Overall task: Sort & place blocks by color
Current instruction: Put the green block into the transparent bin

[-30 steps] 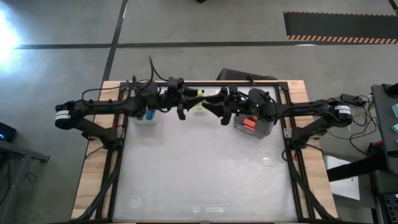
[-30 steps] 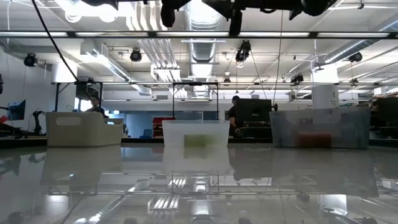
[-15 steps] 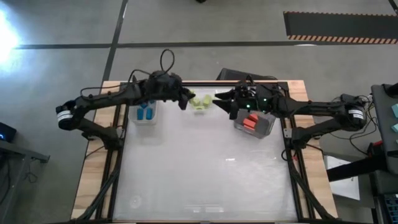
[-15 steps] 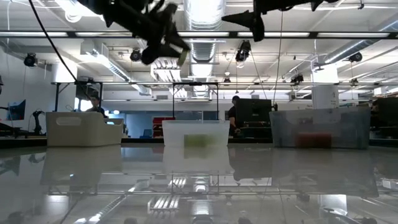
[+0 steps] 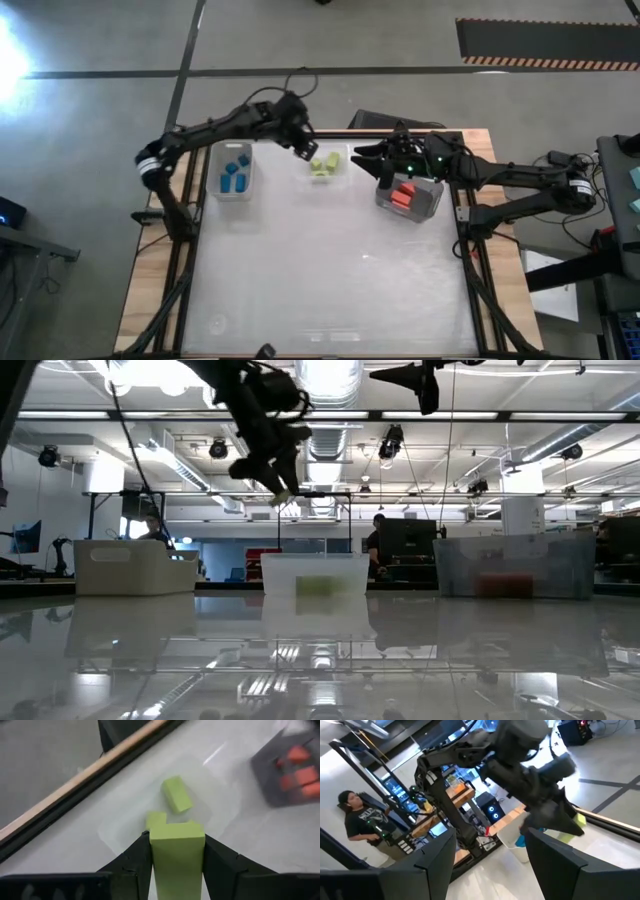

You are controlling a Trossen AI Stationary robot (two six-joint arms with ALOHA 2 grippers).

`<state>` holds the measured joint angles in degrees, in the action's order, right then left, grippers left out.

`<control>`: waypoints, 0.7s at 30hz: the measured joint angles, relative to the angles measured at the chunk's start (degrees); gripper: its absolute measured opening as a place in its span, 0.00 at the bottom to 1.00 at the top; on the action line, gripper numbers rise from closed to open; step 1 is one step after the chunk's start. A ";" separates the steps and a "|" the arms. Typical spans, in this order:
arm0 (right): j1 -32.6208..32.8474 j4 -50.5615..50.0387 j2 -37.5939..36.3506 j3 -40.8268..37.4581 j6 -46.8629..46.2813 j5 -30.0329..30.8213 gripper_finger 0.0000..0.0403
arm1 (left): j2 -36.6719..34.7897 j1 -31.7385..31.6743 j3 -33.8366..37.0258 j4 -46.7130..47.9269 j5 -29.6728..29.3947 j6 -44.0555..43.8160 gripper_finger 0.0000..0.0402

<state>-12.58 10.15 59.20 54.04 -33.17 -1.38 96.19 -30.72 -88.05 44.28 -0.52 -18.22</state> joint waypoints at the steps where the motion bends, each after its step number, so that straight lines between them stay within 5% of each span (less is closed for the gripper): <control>1: 0.00 -0.22 0.03 0.00 0.02 0.02 0.56 | 1.85 -0.04 -1.66 1.55 -0.01 0.52 0.29; 21: 0.04 -3.22 0.11 -0.02 -0.26 -0.05 0.56 | 17.26 -0.89 -4.76 3.96 -0.24 -0.72 0.29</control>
<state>-12.53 6.92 59.31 54.02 -33.43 -1.43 113.46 -31.62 -92.81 48.24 -0.75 -18.94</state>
